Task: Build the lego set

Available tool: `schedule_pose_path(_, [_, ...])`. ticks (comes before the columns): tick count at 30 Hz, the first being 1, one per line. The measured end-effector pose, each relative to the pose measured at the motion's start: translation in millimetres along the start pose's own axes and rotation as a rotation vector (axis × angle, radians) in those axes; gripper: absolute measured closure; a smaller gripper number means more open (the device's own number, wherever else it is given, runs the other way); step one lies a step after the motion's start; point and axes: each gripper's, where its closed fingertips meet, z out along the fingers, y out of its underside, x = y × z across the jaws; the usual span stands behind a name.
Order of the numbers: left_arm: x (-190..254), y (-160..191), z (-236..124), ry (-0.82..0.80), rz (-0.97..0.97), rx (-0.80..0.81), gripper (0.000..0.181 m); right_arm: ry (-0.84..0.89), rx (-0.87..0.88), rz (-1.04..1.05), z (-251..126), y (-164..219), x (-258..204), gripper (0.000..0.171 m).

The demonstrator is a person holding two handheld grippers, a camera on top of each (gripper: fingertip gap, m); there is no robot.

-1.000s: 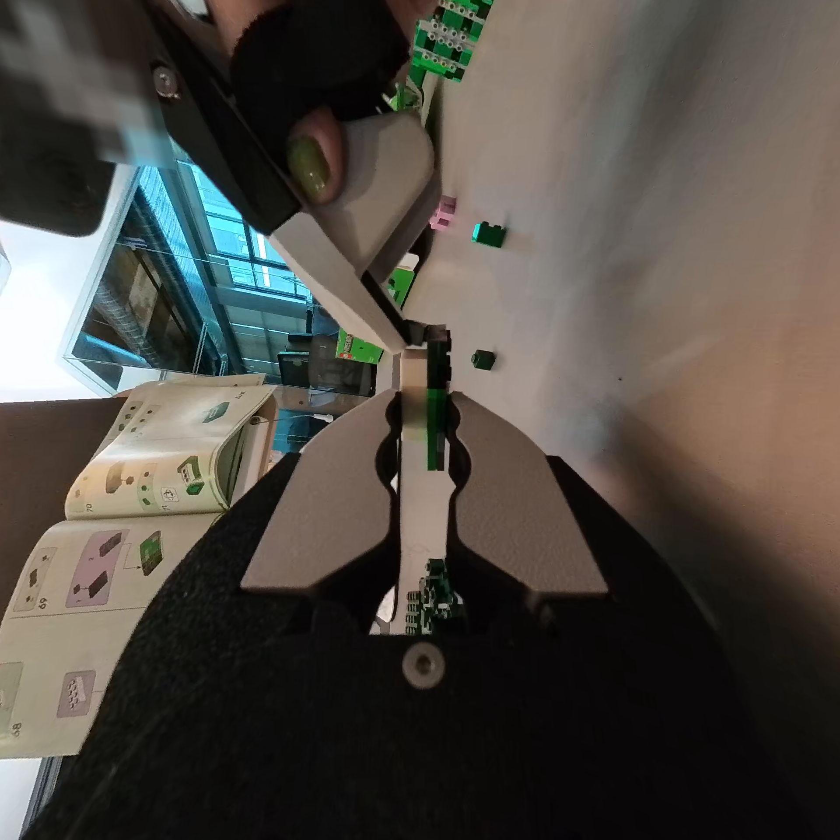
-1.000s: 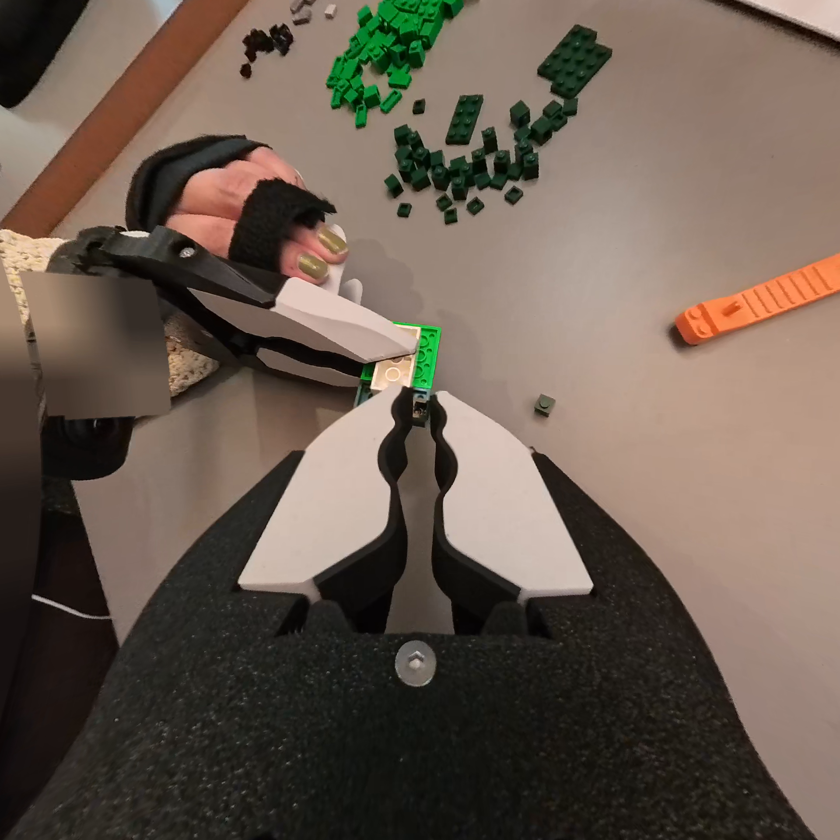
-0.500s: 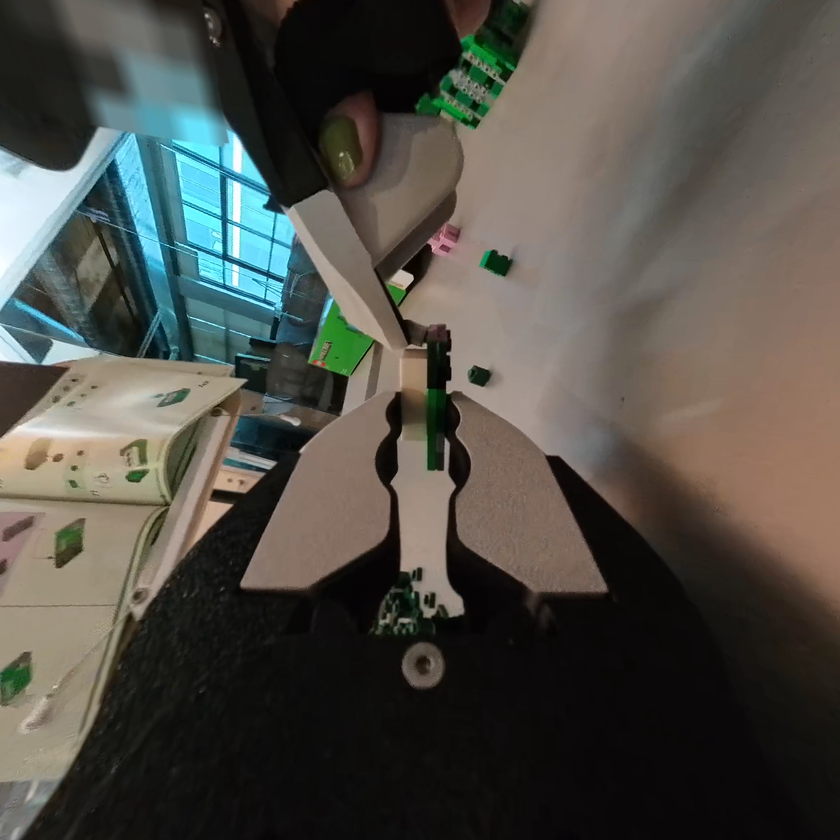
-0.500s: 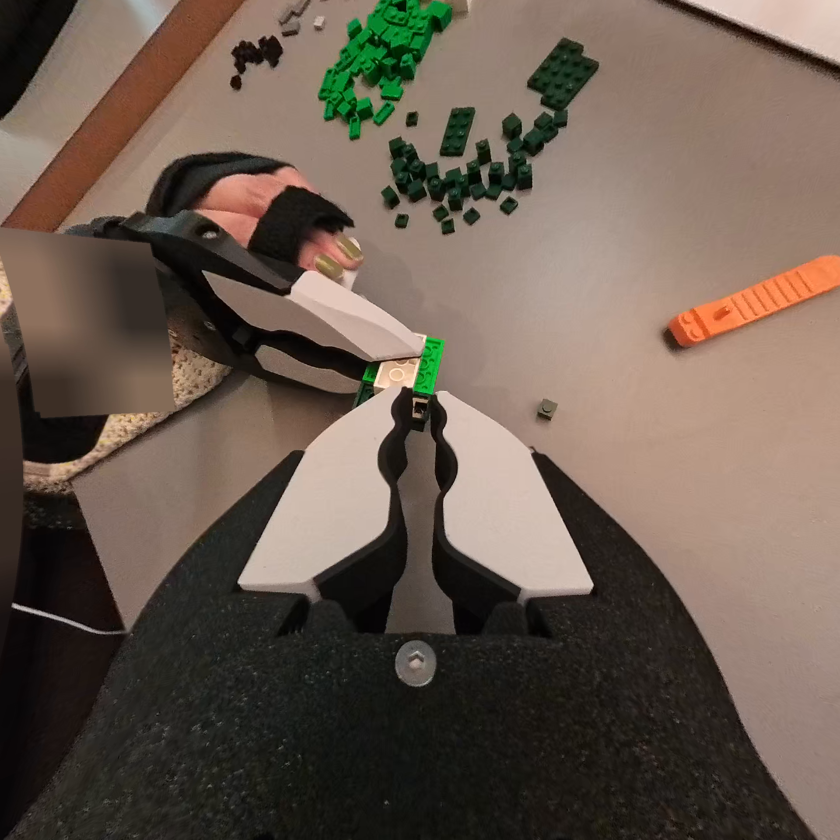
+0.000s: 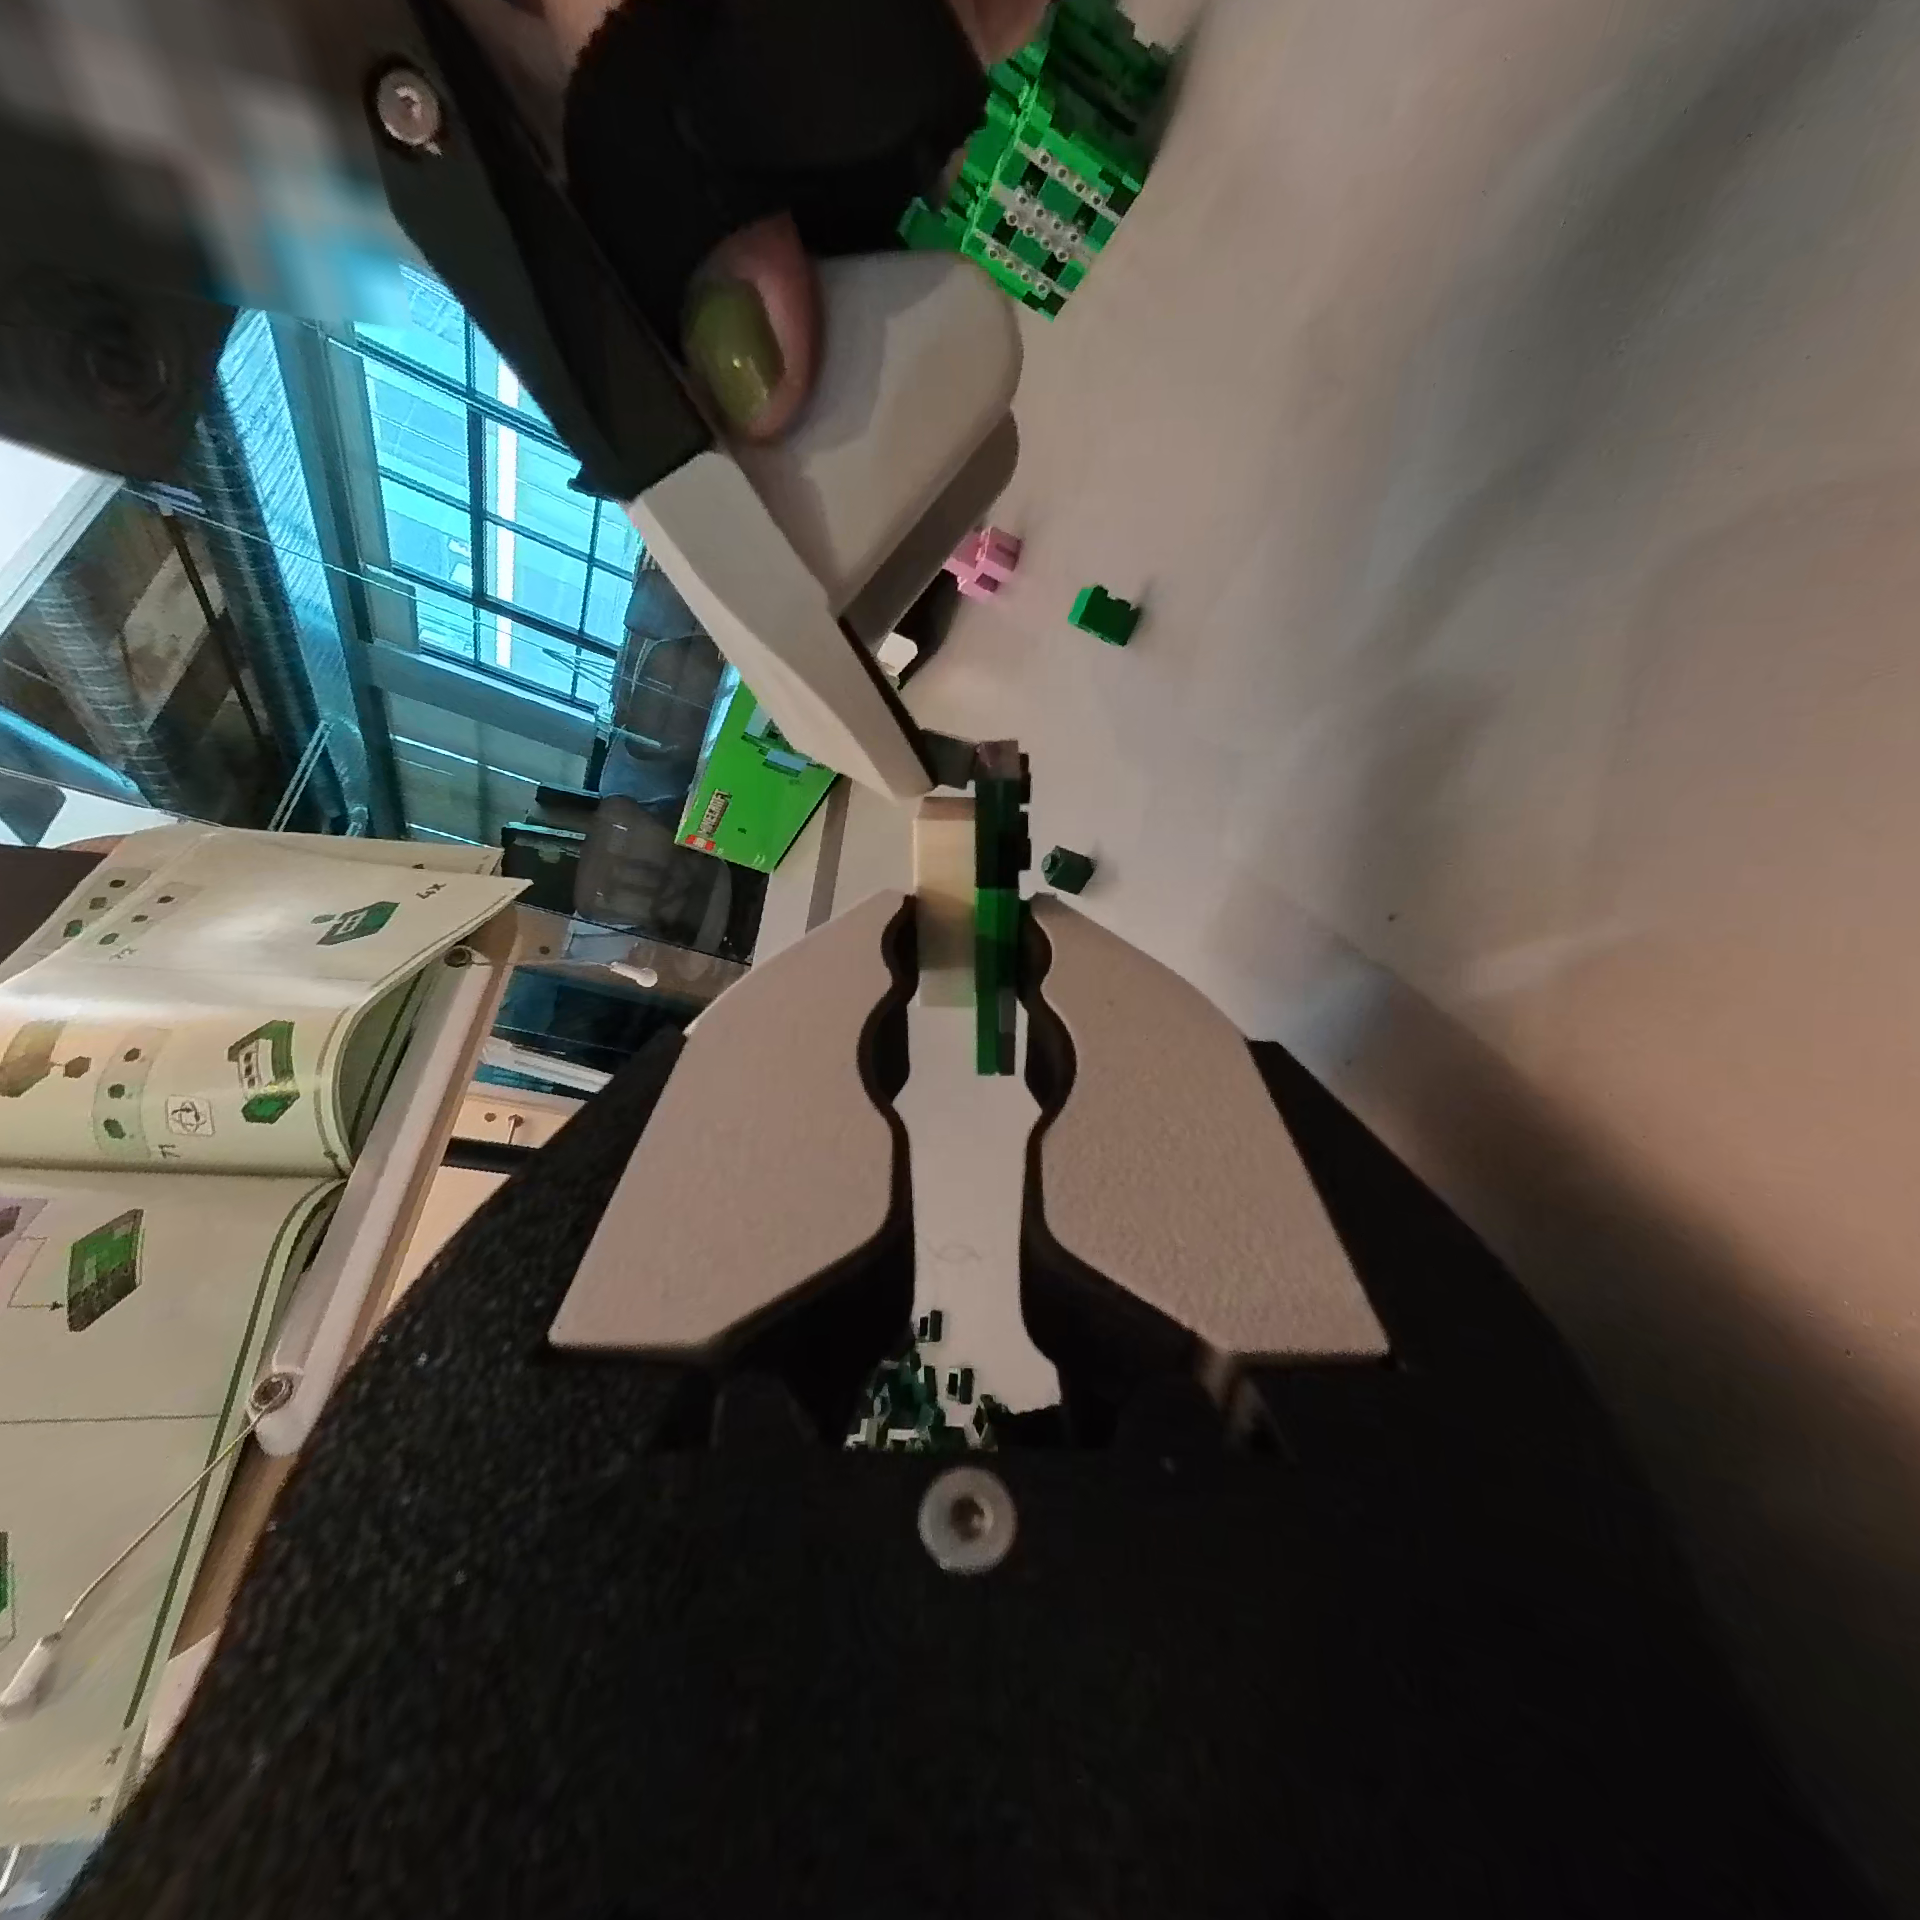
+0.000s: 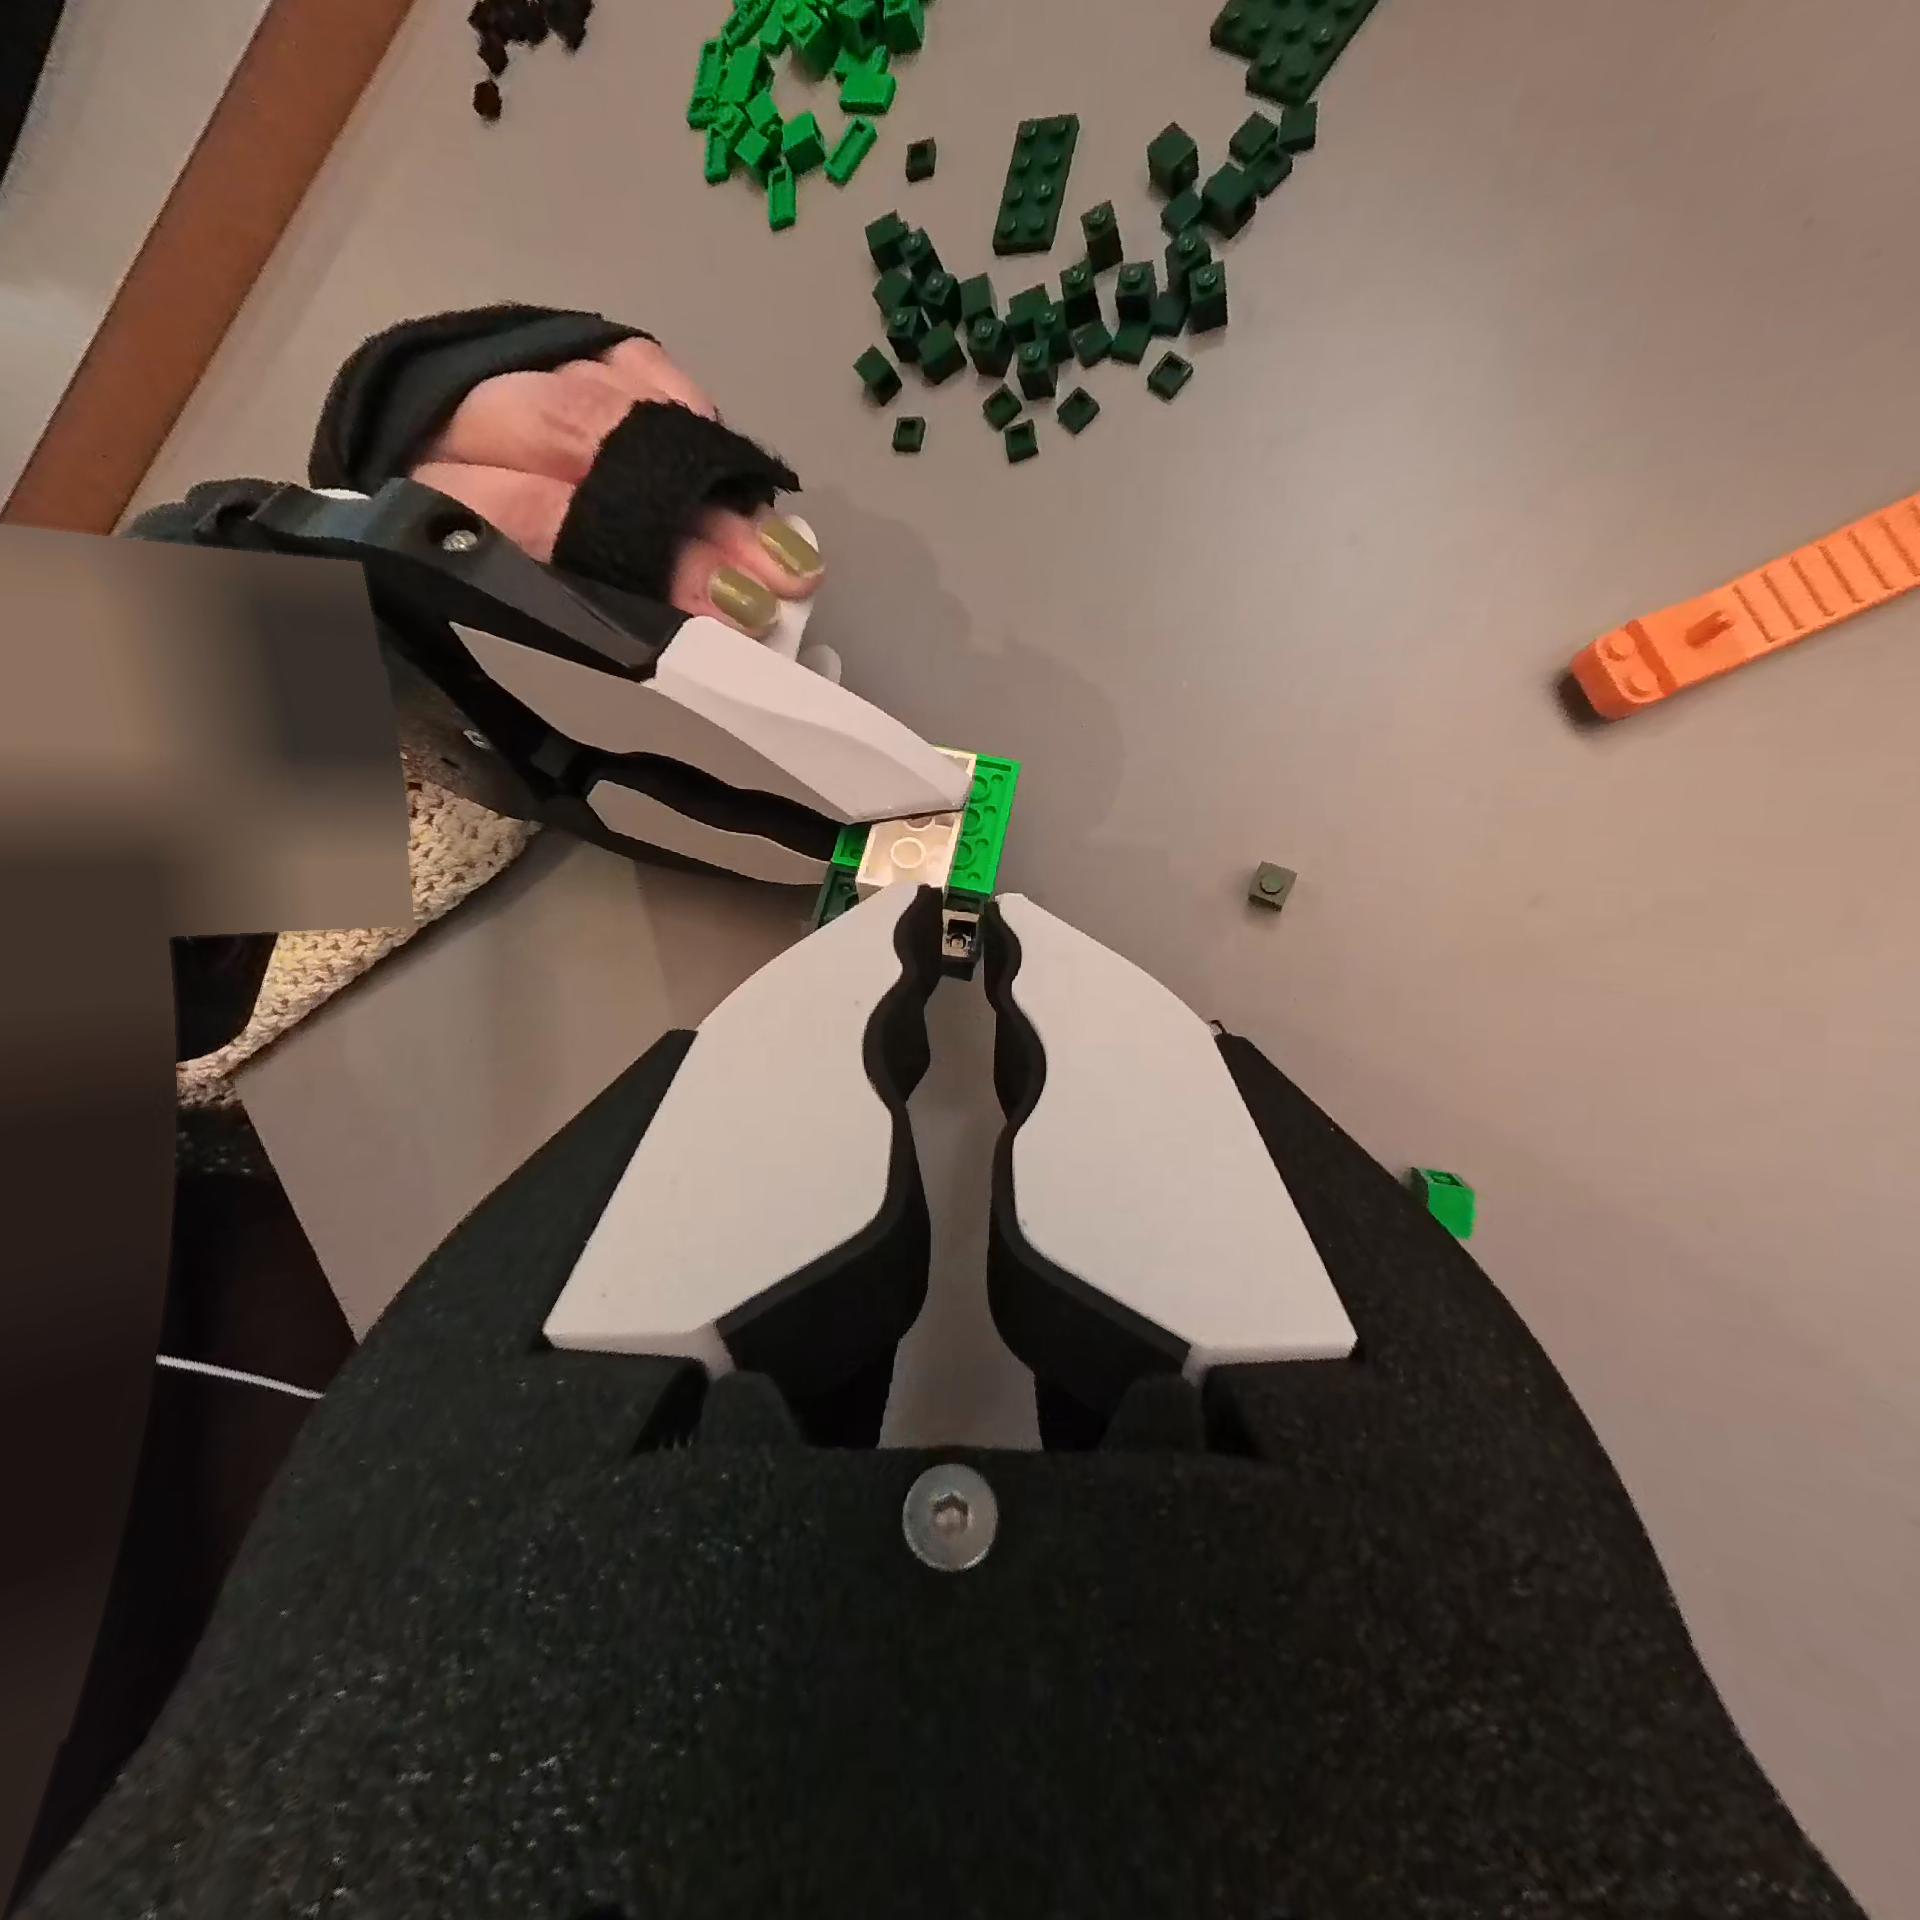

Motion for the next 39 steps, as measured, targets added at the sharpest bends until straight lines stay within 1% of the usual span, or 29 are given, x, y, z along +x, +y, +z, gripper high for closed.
schedule_pose_path(5, [0, 0, 0, 0.008, -0.015, 0.005, 0.165, -0.017, 0.009, 0.016, 0, 0, -2, 0.164])
schedule_pose_path(15, [-1, -1, -1, 0.003, -0.016, 0.006, 0.164, 0.012, -0.013, -0.003, -1, 0, 0, 0.164])
schedule_pose_path(34, [-6, -2, -3, -0.05, 0.068, -0.009, 0.164, 0.043, 0.009, -0.059, -2, -2, -2, 0.164])
schedule_pose_path(39, [-11, -2, -4, -0.099, 0.12, -0.04, 0.165, 0.06, -0.013, -0.075, -4, -6, -4, 0.163])
